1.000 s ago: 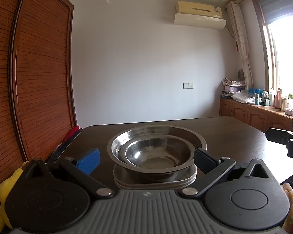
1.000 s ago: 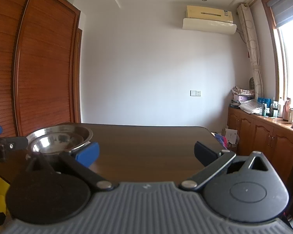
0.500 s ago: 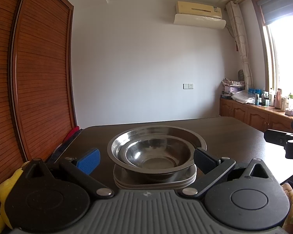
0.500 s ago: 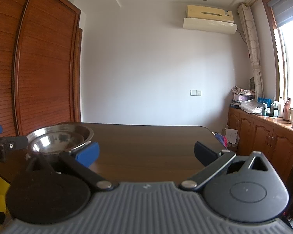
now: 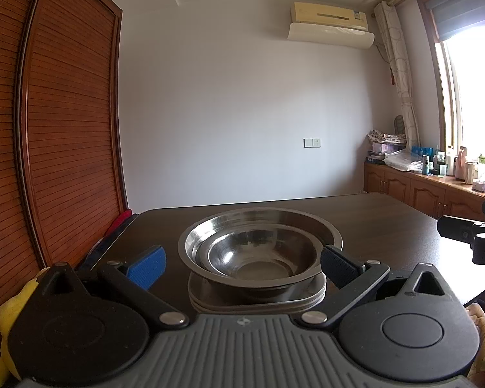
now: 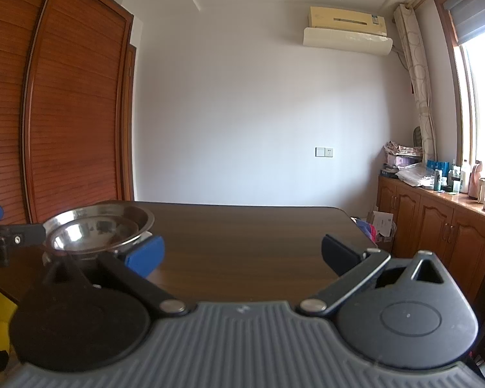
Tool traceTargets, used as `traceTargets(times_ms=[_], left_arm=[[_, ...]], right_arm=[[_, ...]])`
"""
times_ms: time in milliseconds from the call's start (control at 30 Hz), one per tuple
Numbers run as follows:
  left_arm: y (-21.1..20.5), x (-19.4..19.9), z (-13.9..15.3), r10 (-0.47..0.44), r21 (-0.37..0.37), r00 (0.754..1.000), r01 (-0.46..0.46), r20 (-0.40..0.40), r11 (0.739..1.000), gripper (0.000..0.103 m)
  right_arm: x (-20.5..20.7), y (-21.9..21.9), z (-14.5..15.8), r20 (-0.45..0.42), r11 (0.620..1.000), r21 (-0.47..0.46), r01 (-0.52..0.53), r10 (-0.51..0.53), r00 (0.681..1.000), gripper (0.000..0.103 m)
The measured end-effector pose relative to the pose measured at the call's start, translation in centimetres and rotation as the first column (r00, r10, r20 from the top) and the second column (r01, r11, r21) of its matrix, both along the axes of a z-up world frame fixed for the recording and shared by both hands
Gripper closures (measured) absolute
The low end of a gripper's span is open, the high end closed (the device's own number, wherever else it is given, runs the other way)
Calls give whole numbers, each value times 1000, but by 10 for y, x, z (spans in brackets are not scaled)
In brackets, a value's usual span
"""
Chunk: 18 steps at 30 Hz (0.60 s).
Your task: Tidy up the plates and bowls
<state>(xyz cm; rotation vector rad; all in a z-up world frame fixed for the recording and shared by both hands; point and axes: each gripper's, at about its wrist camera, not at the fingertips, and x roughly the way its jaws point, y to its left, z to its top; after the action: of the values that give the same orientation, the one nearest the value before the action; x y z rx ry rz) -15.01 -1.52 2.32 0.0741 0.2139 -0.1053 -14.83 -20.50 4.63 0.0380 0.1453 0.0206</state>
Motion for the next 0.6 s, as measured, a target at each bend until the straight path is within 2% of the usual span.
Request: traceTargets(times_ms=[600], left_arm=[[1,1,0,0,1,1000,0,-2,1000,0]], right_arm=[[1,1,0,-7,1000,-2,-2,2,1000,0]])
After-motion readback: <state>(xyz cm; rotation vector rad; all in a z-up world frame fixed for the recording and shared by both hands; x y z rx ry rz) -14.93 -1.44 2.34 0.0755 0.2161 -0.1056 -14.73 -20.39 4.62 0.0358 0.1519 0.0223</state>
